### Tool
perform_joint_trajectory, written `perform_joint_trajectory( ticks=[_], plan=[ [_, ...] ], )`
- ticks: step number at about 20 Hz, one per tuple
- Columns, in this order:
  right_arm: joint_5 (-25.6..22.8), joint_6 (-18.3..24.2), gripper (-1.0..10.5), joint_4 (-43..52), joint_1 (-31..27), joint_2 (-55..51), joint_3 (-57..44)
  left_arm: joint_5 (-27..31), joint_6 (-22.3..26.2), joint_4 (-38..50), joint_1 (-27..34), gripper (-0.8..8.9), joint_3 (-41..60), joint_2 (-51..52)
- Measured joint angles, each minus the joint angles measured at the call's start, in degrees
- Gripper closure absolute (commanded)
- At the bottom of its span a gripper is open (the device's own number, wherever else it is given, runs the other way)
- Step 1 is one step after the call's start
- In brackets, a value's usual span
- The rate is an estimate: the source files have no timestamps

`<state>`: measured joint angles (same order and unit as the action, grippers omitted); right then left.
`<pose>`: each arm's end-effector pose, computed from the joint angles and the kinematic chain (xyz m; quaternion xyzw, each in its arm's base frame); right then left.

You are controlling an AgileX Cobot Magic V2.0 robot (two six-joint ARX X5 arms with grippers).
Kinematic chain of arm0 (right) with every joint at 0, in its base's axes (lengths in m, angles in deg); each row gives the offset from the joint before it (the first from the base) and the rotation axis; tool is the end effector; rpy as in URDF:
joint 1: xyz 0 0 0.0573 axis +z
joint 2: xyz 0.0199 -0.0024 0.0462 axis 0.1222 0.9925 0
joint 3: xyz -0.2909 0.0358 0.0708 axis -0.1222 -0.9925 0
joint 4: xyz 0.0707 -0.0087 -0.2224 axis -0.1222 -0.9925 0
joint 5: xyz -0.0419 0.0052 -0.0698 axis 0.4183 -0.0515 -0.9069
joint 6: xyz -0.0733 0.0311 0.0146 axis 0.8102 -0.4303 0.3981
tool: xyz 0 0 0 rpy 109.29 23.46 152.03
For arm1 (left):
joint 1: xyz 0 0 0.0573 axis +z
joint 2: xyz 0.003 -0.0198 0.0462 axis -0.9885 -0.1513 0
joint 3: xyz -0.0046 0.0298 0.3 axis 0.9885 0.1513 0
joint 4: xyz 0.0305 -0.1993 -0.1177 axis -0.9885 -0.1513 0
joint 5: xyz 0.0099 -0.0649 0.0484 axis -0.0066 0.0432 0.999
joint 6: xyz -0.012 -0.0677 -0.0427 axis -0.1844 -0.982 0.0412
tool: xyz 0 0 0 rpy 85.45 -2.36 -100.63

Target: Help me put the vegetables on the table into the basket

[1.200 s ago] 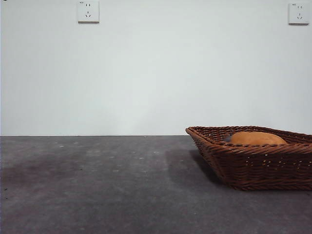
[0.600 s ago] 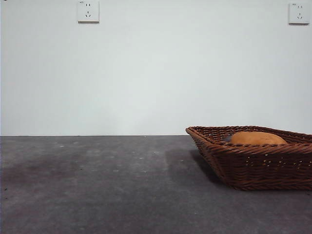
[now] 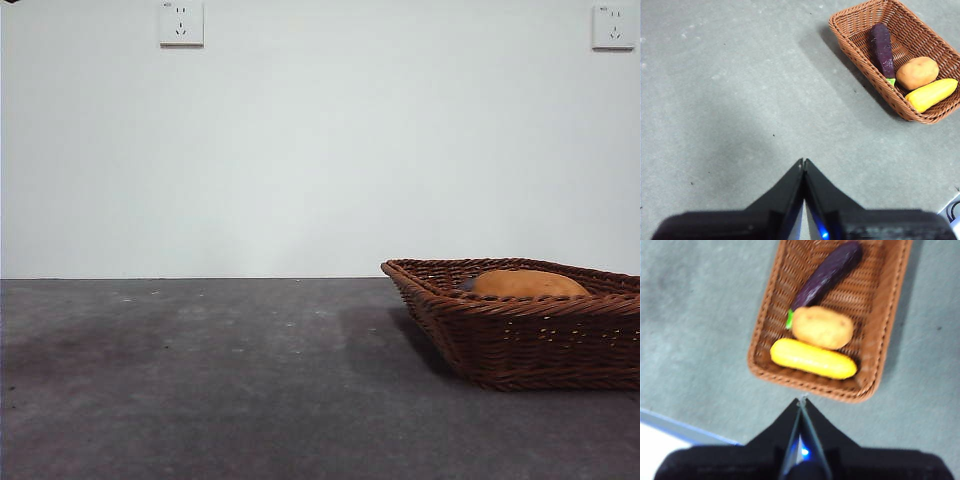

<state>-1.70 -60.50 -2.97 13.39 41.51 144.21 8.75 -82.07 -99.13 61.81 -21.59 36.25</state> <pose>0.1206 0.0337 0.3609 0.0331 0.4598 0.1890 0.8671 0.1178 -0.0548 0.3520 0.0461 0.3256 -0.2519 0.9102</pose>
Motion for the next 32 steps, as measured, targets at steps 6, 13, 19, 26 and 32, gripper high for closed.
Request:
perform_joint_trajectory(
  ticks=[6, 13, 19, 26, 32],
  plan=[
    [-3.37, -0.02, 9.5, 2.05, 0.00, 3.37, 0.00, 0.13, 1.40, 0.52, 0.00, 8.17, 0.00, 0.00],
    [-3.56, 0.00, 9.5, 2.51, 0.00, 5.97, 0.00, 0.26, 1.97, 14.19, 0.00, 8.17, 0.00, 0.00],
    [-3.56, 0.00, 9.5, 5.14, 0.00, 5.97, 0.00, 6.32, 9.60, 18.47, 9.94, 8.17, 0.09, 7.30],
    [-3.56, 0.00, 9.5, 5.14, 0.00, 5.97, 0.00, 5.84, 11.78, 40.13, 22.49, 8.17, 20.13, 27.85],
    [-5.68, 0.00, 9.5, 6.25, 0.00, 5.97, 0.00, 5.66, 6.16, 43.98, 23.08, 8.17, 44.85, 39.06]
  ],
)
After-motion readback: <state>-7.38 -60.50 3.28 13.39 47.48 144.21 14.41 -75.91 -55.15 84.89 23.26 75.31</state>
